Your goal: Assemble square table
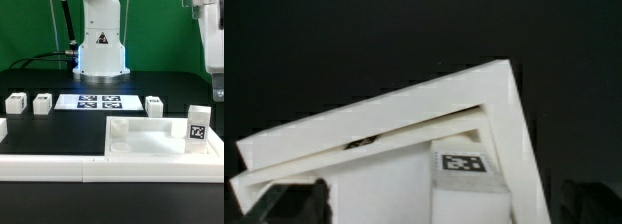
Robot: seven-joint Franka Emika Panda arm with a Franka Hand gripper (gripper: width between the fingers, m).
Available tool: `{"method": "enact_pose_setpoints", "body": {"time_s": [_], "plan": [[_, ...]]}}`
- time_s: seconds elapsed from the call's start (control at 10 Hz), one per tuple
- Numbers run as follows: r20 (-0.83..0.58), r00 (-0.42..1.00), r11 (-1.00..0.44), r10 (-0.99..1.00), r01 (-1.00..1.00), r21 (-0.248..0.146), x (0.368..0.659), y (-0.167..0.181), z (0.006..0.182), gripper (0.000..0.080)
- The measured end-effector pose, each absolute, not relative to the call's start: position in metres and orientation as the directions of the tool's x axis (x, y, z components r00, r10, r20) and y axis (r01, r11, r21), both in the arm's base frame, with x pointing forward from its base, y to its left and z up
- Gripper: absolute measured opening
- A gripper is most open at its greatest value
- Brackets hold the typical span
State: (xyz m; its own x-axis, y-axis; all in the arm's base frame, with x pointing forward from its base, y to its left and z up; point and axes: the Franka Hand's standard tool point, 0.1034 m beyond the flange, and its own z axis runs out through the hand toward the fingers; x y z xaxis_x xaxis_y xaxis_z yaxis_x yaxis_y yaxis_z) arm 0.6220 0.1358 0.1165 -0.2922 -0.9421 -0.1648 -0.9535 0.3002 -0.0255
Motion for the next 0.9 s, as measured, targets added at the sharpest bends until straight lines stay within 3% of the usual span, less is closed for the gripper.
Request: {"method": "enact_pose_setpoints", "body": {"time_s": [0.6,0.9], "plan": [[-0.165,-0.281,0.289,-0.946,-0.957,-0.027,0.622,0.136,0.117,0.0649],[-0.163,-0.179,0.188,-0.970,-0.981,-0.042,0.596,0.130,0.119,0.0649]]}}
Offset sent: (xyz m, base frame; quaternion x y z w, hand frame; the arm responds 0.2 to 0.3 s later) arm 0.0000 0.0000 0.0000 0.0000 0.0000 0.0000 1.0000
